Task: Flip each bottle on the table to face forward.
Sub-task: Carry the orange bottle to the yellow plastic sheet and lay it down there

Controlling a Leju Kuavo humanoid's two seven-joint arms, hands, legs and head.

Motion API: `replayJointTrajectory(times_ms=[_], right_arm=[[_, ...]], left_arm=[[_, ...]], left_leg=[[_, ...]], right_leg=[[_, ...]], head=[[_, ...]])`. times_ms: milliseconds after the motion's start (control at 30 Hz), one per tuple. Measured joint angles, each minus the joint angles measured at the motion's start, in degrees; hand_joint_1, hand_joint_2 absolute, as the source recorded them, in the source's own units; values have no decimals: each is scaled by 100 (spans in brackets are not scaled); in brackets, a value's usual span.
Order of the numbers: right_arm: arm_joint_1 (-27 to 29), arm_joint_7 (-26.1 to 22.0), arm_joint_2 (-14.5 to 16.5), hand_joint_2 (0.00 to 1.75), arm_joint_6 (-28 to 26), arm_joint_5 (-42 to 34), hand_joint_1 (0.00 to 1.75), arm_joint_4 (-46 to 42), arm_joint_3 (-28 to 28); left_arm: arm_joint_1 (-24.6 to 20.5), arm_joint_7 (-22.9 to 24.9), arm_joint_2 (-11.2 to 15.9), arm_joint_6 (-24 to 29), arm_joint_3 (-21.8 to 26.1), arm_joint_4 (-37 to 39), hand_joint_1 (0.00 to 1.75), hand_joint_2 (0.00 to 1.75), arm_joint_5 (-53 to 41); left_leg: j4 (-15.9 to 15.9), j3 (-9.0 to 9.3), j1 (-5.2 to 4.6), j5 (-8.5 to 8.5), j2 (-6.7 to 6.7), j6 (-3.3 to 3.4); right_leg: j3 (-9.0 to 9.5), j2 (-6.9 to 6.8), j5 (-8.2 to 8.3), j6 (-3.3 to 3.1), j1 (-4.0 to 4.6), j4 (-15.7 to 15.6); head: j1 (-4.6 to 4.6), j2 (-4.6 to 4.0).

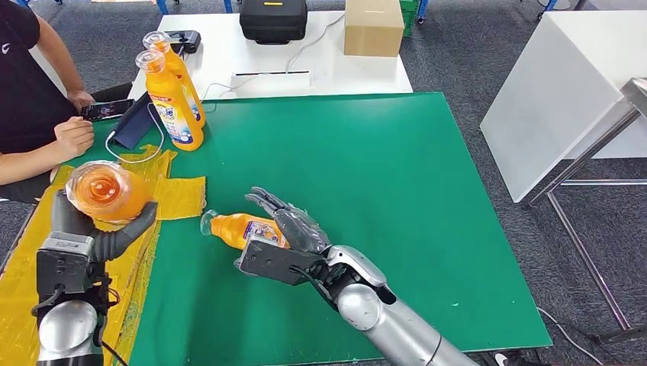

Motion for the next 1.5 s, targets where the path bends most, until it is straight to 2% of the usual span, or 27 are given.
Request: replayJointTrajectory(times_ms=[100, 233, 433, 600, 767, 1033, 1300, 1333, 1433, 1467, 1500], right_arm=[[12, 6, -2, 0, 4, 23, 0, -17, -25], [16, 20, -27, 0, 34, 34, 0, -22, -32], [21, 76, -79, 0, 97, 33, 0, -42, -31], [25, 188, -153, 0, 173, 30, 0, -86, -26], [-5, 360, -230, 0, 254, 12, 0, -98, -23], [-18, 388, -273, 0, 265, 1, 0, -98, -23], [-104, 640, -274, 0, 369, 110, 0, -63, 1], [-138, 712, -268, 0, 382, 154, 0, -23, 4], [-332, 909, -219, 131, 455, 234, 0, 257, -14], [-412, 952, -199, 175, 486, 240, 0, 382, -34], [-489, 975, -176, 175, 520, 240, 0, 508, -61]], left_arm=[[-2, -44, 85, 456, 146, 37, 175, 175, -599], [8, 90, 217, 1395, 265, 206, 175, 175, -2160], [25, 387, 417, 1807, 289, 560, 175, 175, -3453], [-34, 1032, 729, 1415, 129, 1149, 175, 175, -4563], [-383, 1579, 1104, 845, -178, 2154, 175, 175, -5177], [-619, 1694, 1335, 711, -391, 2855, 175, 175, -5268], [-1044, 2139, 1490, -12, -519, 3664, 175, 175, -5333], [-1112, 2163, 1507, -66, -529, 3793, 131, 175, -5333], [-1352, 2227, 1541, -256, -556, 4184, 0, 175, -5295], [-1443, 2251, 1545, -331, -561, 4300, 0, 175, -5260], [-1533, 2271, 1547, -406, -567, 4406, 0, 131, -5220]], left_leg=[[0, -2, 0, 0, -1, 0], [0, -3, -2, 0, -1, 0], [0, -1, -2, 0, -2, 0], [0, 0, -1, 0, 3, 0], [0, -2, 0, 3, 6, -4], [0, -6, -1, 2, 17, -4], [0, -7, -1, 3, 17, -4], [0, -7, 0, 3, 17, -5], [0, -7, 0, 5, 15, -6], [0, -7, 0, 6, 13, -7], [0, -7, 0, 6, 12, -8]], right_leg=[[0, 0, 0, 0, 0, 0], [0, 0, 0, 0, -1, -1], [0, 0, 0, 0, -1, -1], [-5, 1, 0, 0, 0, -1], [-4, 7, 2, 0, -1, 2], [-11, 14, 3, 0, -1, 2], [-11, 13, 4, 0, -1, 2], [-11, 13, 4, 0, -1, 3], [-11, 13, 4, 0, 0, 6], [-10, 13, 4, 0, -1, 7], [-10, 12, 4, 0, -1, 8]], head=[[1, 0], [0, 0], [1, 0], [1, 1], [1, 0], [2, 0], [1, 0], [2, 1], [2, 1], [2, 1], [2, 1]])
